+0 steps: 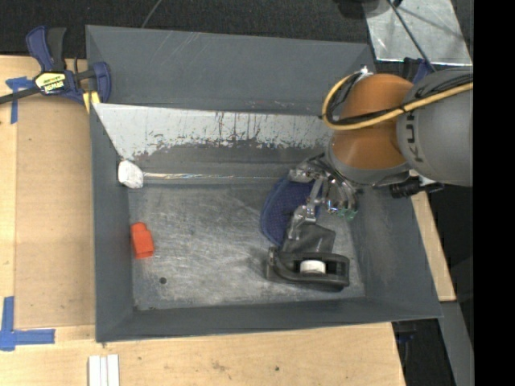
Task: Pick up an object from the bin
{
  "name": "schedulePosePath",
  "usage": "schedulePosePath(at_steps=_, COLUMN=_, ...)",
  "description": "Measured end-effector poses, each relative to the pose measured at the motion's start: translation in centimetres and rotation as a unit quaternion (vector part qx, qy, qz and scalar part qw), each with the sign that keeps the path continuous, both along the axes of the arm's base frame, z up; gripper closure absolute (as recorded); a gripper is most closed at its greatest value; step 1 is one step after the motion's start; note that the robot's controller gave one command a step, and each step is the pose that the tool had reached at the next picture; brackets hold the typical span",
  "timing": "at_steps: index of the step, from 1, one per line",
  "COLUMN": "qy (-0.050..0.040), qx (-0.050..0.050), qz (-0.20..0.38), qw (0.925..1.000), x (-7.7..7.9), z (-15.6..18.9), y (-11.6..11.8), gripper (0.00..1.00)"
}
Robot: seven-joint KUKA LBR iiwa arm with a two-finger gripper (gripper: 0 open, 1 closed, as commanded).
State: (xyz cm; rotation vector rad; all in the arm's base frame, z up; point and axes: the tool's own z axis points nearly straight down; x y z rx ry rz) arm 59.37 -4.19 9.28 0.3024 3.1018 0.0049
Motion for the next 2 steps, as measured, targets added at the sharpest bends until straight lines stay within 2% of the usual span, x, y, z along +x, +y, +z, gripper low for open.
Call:
schedulePosePath(at_steps=1, qy=-0.0031, qx=-0.001, qz=-0.001, qw=1.0, x=0.1, z=0.1, y=-0.1, gripper=1.0)
schedulePosePath(at_steps=2, qy=0.0064, qx=-0.004, qz=0.199, qw=0.9801, x=0.7, z=18.0, y=-0.2, gripper=1.0)
